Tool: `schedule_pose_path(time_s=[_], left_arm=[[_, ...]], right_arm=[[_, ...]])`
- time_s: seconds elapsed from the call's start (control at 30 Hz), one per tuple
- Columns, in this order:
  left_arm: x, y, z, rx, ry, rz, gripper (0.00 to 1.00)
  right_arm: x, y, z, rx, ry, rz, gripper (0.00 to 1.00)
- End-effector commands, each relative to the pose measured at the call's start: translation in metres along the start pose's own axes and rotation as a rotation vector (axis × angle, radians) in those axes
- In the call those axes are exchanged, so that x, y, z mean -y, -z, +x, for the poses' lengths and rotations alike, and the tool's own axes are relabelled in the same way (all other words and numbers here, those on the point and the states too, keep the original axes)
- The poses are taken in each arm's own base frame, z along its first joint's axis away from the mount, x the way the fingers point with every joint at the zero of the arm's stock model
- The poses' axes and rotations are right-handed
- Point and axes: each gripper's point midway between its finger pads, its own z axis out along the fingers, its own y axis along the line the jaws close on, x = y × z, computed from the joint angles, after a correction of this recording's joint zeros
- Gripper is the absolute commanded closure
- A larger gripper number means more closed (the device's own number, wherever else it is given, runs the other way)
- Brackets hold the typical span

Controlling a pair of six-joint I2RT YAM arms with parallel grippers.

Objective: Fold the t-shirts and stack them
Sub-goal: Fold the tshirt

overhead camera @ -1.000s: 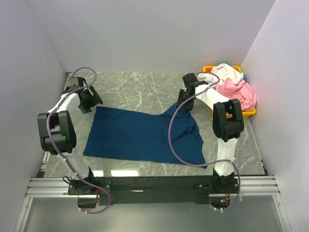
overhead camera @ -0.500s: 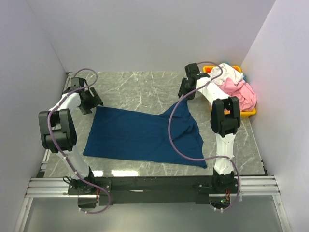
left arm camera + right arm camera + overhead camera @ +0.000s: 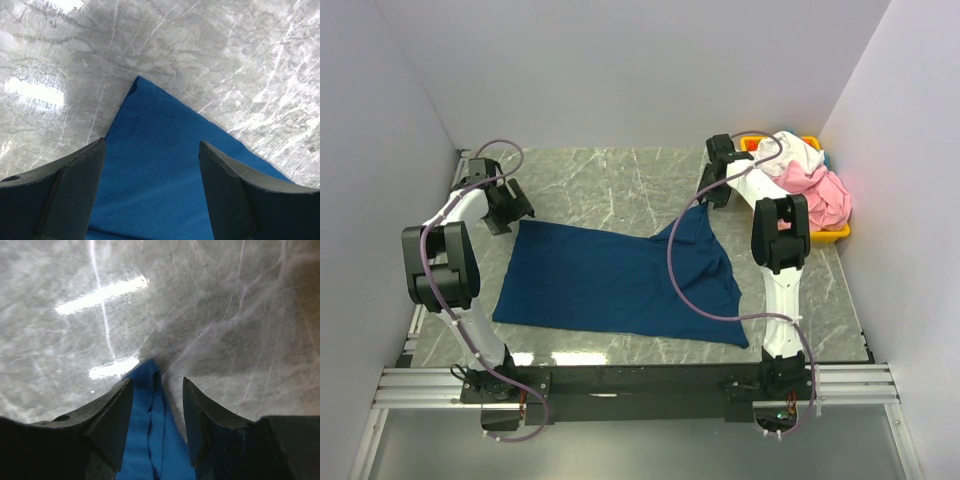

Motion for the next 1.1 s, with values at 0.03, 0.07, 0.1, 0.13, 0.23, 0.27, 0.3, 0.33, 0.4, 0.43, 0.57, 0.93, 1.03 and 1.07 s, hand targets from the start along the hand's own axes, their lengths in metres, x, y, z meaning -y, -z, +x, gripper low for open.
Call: schedule_pose_path(time_s=[0.03, 0.07, 0.1, 0.13, 0.23, 0.27, 0.3, 0.33, 0.4, 0.43, 0.57, 0.93, 1.03, 1.07], left_arm=[[0.008, 0.004, -0.014, 0.028, -0.031, 0.012, 0.2], [0.008, 0.003, -0.013, 0.025, -0.031, 0.011, 0.19], [0.008, 0.003, -0.014, 0.027, -0.033, 0.014, 0.2], [0.007, 0.002, -0.013, 0.024, -0.031, 0.01, 0.2], [0.007, 0.001, -0.013, 0.024, -0.038, 0.01, 0.2], [0.007, -0.001, -0.013, 0.021, -0.041, 0.007, 0.2], [0.007, -0.001, -0.013, 0.022, -0.044, 0.005, 0.2], [0.006, -0.004, -0.012, 0.019, -0.047, -0.005, 0.2], [0.006, -0.005, -0.014, 0.022, -0.057, -0.009, 0.2], [0.007, -0.007, -0.013, 0.018, -0.062, -0.013, 0.2], [0.005, -0.013, -0.016, 0.022, -0.068, -0.029, 0.19], [0.007, -0.031, -0.028, 0.025, -0.075, -0.04, 0.3], [0.008, -0.037, -0.033, 0.027, -0.083, -0.045, 0.39], [0.007, -0.038, -0.033, 0.023, -0.084, -0.051, 0.41]], right_arm=[[-0.004, 0.002, -0.016, 0.047, 0.009, -0.011, 0.49], [-0.003, 0.001, -0.017, 0.045, 0.002, -0.011, 0.49], [-0.004, 0.0, -0.016, 0.042, 0.004, -0.014, 0.5], [-0.005, 0.0, -0.017, 0.042, 0.004, -0.016, 0.52], [-0.008, -0.001, -0.016, 0.04, 0.004, -0.028, 0.6], [-0.009, -0.001, -0.016, 0.041, 0.005, -0.032, 0.62], [-0.009, 0.0, -0.017, 0.04, 0.002, -0.038, 0.65], [-0.009, -0.001, -0.017, 0.038, 0.004, -0.043, 0.69], [-0.011, -0.002, -0.017, 0.033, 0.004, -0.053, 0.74], [-0.012, -0.001, -0.018, 0.035, 0.001, -0.058, 0.77], [-0.012, -0.002, -0.019, 0.023, -0.01, -0.059, 0.95], [-0.007, 0.005, -0.014, 0.02, -0.014, -0.059, 1.0], [-0.008, 0.006, -0.012, 0.019, -0.014, -0.061, 1.0], [-0.007, 0.006, -0.012, 0.019, -0.015, -0.061, 1.0]])
